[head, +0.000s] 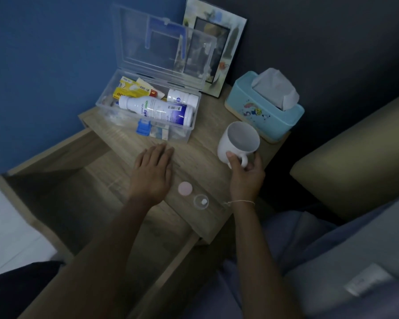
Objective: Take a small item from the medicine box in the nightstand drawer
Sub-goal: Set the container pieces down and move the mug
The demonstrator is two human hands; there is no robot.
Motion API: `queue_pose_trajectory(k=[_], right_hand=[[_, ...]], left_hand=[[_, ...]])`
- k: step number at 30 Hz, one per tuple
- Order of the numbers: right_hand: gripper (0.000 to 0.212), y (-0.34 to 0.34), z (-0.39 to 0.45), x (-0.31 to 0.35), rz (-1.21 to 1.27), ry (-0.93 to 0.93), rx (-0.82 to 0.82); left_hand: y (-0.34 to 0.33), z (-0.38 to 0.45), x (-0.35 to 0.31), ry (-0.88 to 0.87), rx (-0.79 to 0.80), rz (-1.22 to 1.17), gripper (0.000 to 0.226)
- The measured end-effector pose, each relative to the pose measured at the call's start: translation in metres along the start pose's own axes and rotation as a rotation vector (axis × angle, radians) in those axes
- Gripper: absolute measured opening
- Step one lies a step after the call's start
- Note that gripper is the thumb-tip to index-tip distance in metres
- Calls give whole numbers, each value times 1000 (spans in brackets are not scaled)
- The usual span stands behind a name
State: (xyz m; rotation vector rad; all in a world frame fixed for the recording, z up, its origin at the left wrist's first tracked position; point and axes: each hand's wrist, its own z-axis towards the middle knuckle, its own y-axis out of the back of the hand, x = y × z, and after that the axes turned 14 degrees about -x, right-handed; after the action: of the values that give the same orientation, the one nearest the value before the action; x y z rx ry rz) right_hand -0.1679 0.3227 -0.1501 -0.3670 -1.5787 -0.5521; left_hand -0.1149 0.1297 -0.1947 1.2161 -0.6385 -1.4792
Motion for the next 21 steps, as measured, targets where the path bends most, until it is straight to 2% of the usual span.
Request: queue_pose_trajectory(k=[11,18,21], right_hand=[[59,37,-45,-12,-82,68,155],[59,37,-50,-12,-126,126,177],[60,37,-54,-16,-225,181,131]], left_hand=[[3,-1,-1,-2,27,17,54],[0,-1,1,-10,-2,6,50],[-1,-1,1,-11,-5,-4,50]])
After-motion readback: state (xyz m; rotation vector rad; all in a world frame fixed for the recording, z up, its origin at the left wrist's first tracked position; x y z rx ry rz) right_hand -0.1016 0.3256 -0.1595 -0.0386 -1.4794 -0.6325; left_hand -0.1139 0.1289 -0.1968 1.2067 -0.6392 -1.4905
